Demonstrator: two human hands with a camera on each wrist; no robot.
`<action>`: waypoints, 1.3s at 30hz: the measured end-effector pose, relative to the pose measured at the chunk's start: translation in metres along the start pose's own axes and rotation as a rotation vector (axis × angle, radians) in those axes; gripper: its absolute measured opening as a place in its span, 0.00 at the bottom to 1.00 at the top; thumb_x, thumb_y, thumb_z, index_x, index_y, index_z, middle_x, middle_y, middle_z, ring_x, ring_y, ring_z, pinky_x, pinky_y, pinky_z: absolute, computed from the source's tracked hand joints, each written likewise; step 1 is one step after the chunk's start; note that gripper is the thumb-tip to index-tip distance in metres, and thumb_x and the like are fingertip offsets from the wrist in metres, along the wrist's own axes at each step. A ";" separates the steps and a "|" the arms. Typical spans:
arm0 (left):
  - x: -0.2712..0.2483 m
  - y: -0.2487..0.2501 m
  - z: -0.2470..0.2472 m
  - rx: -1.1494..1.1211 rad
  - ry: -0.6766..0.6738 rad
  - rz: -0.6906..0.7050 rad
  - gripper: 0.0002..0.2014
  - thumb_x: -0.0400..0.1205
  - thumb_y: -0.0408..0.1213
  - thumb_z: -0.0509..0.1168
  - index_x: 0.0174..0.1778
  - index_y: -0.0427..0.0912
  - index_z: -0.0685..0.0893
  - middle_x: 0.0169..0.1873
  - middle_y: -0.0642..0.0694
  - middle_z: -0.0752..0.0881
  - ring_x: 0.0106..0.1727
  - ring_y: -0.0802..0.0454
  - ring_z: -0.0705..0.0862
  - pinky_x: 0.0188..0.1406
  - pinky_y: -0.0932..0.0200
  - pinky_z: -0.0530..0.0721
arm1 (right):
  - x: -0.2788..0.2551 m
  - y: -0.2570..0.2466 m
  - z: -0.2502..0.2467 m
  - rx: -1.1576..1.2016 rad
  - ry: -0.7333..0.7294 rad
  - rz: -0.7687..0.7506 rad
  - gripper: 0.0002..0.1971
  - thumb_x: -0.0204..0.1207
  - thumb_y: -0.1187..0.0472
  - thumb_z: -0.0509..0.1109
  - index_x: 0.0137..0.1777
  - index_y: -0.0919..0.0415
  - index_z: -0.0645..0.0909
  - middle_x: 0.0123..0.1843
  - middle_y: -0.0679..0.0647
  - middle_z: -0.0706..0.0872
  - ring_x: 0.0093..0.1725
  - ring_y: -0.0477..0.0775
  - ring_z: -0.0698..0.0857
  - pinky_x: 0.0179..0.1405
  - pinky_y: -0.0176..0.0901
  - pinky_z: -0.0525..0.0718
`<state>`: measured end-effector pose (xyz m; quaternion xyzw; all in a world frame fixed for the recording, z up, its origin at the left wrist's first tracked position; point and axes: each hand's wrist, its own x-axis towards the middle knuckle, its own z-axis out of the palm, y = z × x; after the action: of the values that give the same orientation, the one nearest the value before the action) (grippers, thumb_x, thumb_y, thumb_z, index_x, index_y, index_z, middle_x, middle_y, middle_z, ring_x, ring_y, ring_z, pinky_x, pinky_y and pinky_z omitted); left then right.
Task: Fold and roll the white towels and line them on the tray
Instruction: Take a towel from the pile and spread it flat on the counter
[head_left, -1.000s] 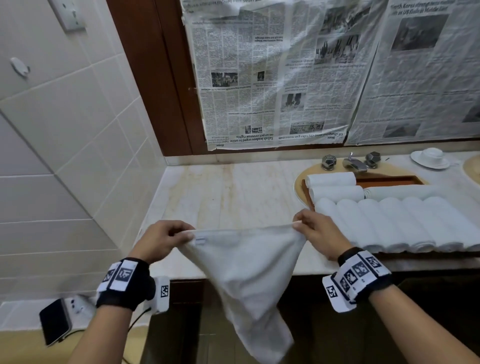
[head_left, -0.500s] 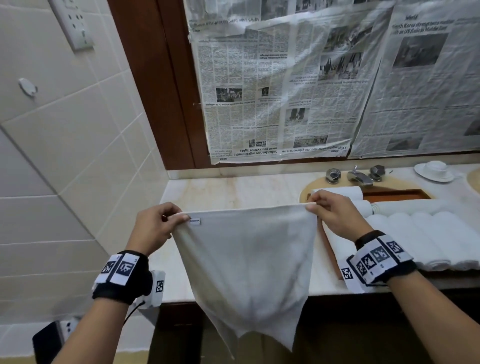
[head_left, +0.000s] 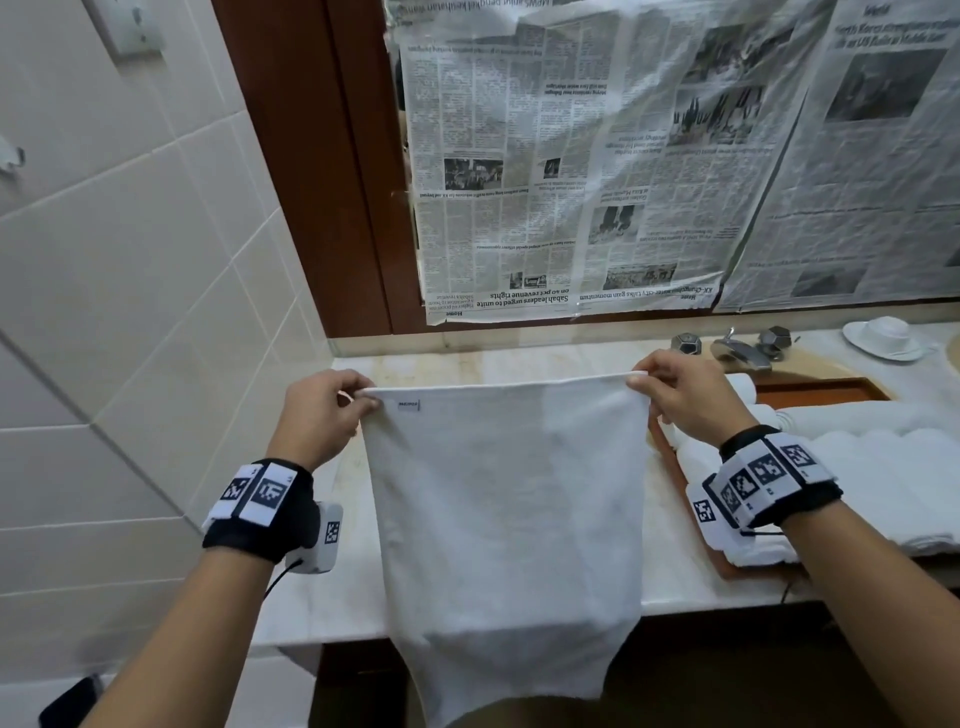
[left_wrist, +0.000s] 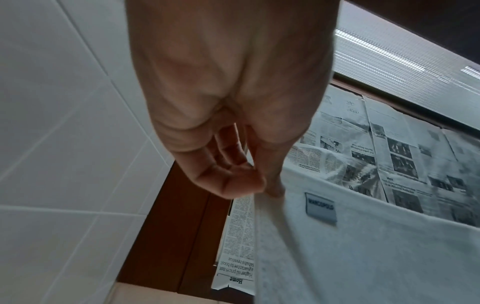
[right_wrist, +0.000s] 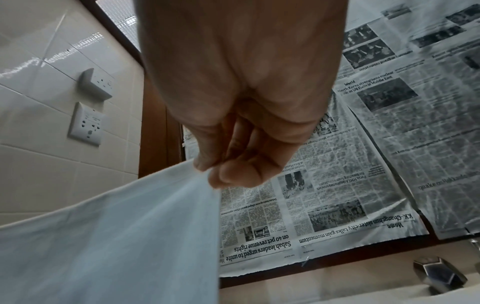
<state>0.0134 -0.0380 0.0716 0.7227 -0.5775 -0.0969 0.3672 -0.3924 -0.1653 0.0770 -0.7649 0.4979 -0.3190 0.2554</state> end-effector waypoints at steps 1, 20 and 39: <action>0.007 -0.002 0.002 0.002 0.002 -0.005 0.02 0.79 0.35 0.74 0.42 0.47 0.90 0.34 0.52 0.87 0.31 0.50 0.87 0.40 0.53 0.87 | 0.004 0.001 0.001 -0.011 -0.005 0.016 0.06 0.81 0.58 0.72 0.45 0.60 0.84 0.27 0.58 0.86 0.21 0.43 0.80 0.28 0.37 0.80; 0.192 -0.075 0.139 -0.219 -0.028 -0.379 0.05 0.80 0.31 0.71 0.42 0.47 0.86 0.36 0.43 0.88 0.37 0.40 0.92 0.47 0.37 0.91 | 0.199 0.112 0.097 0.311 -0.009 0.295 0.04 0.81 0.63 0.71 0.45 0.60 0.79 0.37 0.65 0.87 0.31 0.61 0.91 0.34 0.55 0.91; 0.295 -0.164 0.264 0.080 -0.167 -0.588 0.06 0.78 0.35 0.66 0.43 0.44 0.89 0.42 0.40 0.90 0.52 0.40 0.87 0.48 0.61 0.77 | 0.307 0.202 0.222 -0.044 -0.069 0.434 0.11 0.82 0.61 0.65 0.62 0.62 0.79 0.54 0.67 0.86 0.52 0.68 0.85 0.54 0.55 0.84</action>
<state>0.0827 -0.4057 -0.1382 0.8622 -0.3755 -0.2352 0.2457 -0.2565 -0.5079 -0.1417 -0.6555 0.6488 -0.2194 0.3183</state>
